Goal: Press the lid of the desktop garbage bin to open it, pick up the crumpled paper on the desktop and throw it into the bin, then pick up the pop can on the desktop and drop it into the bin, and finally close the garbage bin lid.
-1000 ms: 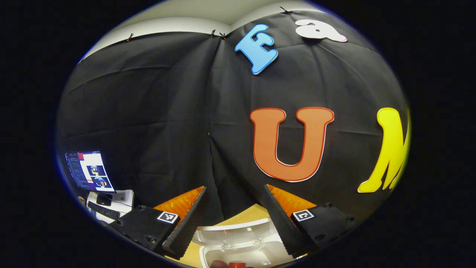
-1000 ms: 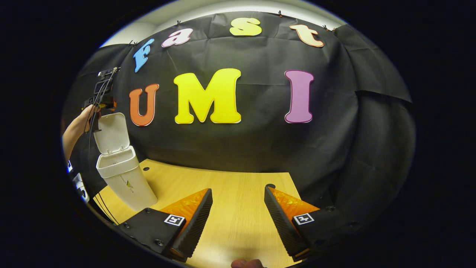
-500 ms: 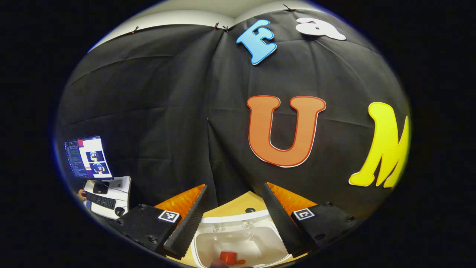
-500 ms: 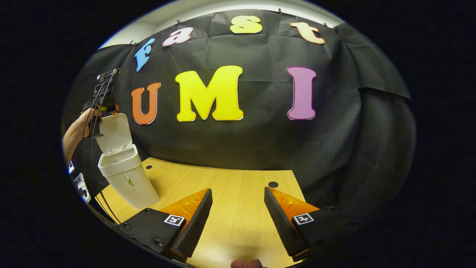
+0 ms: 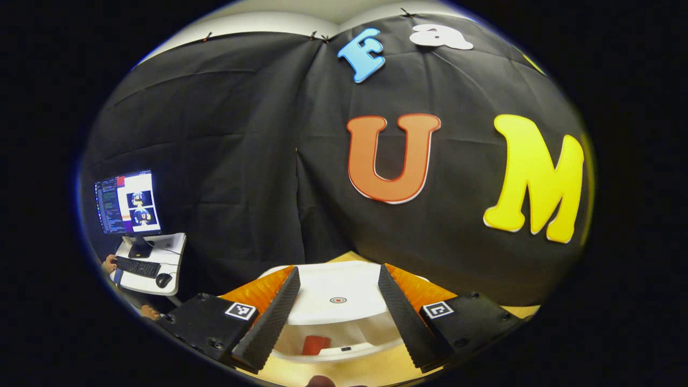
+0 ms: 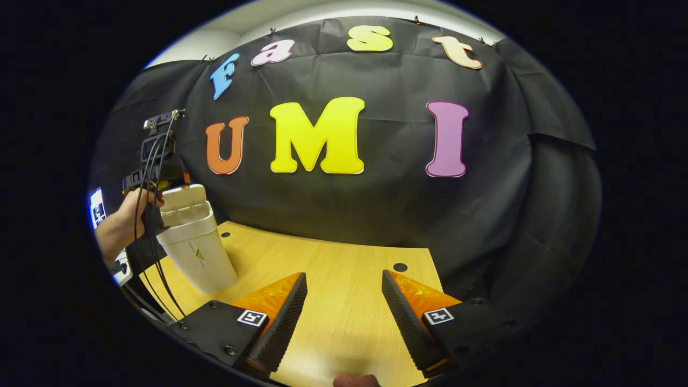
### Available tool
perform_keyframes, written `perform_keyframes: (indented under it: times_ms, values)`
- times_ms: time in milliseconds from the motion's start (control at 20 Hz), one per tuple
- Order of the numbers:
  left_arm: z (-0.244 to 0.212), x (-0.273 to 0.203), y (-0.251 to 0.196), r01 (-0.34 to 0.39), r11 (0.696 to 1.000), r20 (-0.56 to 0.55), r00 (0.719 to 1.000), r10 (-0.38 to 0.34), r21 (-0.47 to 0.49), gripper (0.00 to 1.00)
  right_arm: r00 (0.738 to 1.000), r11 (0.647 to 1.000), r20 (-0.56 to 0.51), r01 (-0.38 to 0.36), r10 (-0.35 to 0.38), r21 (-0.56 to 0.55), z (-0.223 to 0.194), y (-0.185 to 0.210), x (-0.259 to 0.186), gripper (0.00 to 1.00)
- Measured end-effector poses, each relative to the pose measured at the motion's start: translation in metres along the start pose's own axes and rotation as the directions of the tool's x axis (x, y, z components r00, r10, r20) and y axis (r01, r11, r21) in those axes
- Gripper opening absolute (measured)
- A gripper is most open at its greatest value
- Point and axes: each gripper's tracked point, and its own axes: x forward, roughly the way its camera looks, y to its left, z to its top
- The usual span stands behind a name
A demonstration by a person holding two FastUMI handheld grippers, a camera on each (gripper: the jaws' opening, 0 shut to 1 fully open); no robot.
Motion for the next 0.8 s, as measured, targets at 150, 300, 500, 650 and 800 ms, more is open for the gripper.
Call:
perform_keyframes:
  times_ms: [150, 300, 500, 650, 800]
  values:
    - [-0.038, 0.001, -0.003, 0.002, 1.000, -0.064, 0.998, -0.001, 0.021, 0.92, 1.000, 1.000, -0.014, 0.015, -0.015, 0.009, -0.005, -0.003, -0.005, 0.90]
    - [-0.047, 0.004, -0.003, 0.019, 0.999, -0.049, 0.999, -0.017, 0.034, 0.92, 1.000, 1.000, -0.018, 0.022, -0.022, 0.000, -0.007, 0.000, -0.008, 0.90]
    - [-0.053, 0.003, -0.002, 0.034, 0.999, -0.013, 0.999, -0.034, 0.028, 0.92, 1.000, 1.000, 0.011, 0.020, -0.020, 0.006, 0.000, 0.010, -0.012, 0.90]
    - [-0.054, 0.002, -0.005, 0.062, 0.996, 0.044, 0.997, -0.065, 0.059, 0.91, 1.000, 1.000, 0.025, 0.016, -0.016, -0.006, 0.002, 0.019, -0.011, 0.90]
    - [-0.057, 0.000, -0.001, 0.092, 0.994, 0.082, 0.992, -0.096, 0.056, 0.89, 1.000, 1.000, 0.013, 0.008, -0.008, 0.016, -0.002, 0.025, -0.008, 0.90]
